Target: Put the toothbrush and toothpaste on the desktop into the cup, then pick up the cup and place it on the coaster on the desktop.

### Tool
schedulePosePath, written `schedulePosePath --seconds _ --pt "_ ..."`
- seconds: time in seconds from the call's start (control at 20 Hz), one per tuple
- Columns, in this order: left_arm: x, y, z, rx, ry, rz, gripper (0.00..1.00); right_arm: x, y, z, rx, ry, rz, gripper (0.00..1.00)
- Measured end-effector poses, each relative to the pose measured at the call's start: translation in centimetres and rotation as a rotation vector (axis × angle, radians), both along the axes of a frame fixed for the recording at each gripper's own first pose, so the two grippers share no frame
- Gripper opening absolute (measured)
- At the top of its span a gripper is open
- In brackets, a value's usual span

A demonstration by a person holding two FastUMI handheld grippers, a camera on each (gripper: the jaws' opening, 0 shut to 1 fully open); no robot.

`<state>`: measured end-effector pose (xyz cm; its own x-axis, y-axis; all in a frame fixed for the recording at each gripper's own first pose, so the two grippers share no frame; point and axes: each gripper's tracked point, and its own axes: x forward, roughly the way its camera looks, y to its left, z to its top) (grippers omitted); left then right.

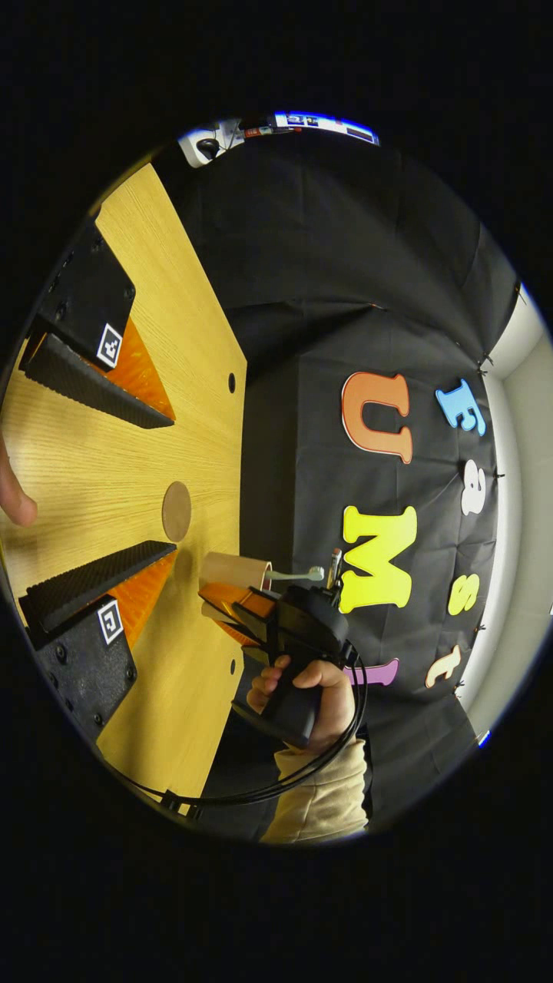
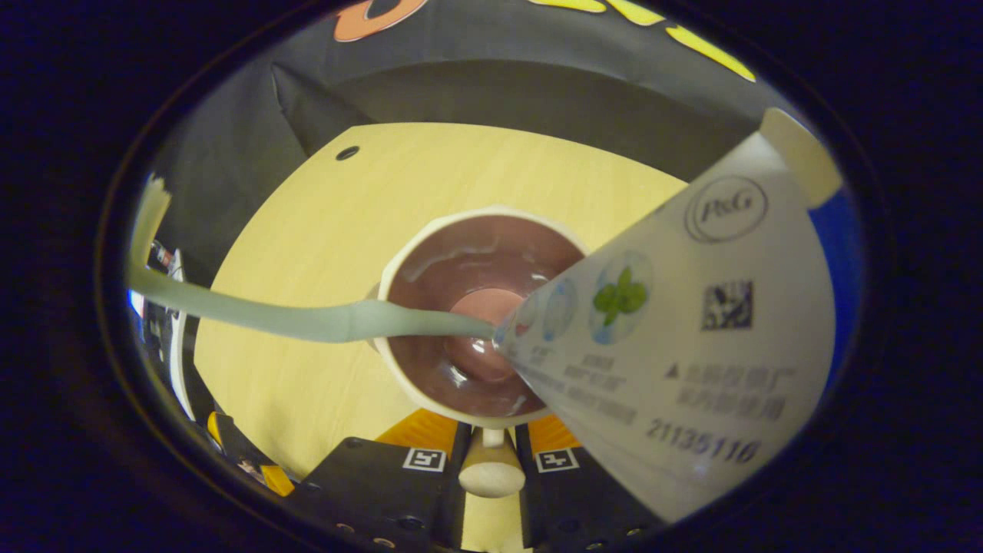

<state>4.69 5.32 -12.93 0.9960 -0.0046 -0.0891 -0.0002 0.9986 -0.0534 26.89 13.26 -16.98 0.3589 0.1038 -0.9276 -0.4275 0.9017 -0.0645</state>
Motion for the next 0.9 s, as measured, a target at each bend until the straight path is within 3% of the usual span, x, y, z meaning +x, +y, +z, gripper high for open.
schedulePosePath --seconds 0.25,0.55,0.75,0.85,0.9 --pt "-1.7 1.3 -0.6 0.035 -0.001 0.014 0.94 0.5 2.9 -1.4 -0.024 0.029 0.043 0.28" --pt "-3.0 0.9 -1.0 0.046 -0.012 -0.017 0.93 0.1 2.1 -1.1 -0.058 0.071 0.046 0.27" --pt "-3.3 0.9 -1.6 0.034 0.002 -0.019 0.94 0.3 2.5 -0.6 -0.052 0.032 0.048 0.29" --pt "-3.3 1.0 -1.6 0.028 0.008 -0.014 0.93 0.2 2.3 0.3 -0.034 0.016 0.042 0.43" --pt "-3.4 1.2 -1.6 0.033 0.013 -0.005 0.94 -0.3 2.1 1.2 -0.021 0.008 0.038 0.67"
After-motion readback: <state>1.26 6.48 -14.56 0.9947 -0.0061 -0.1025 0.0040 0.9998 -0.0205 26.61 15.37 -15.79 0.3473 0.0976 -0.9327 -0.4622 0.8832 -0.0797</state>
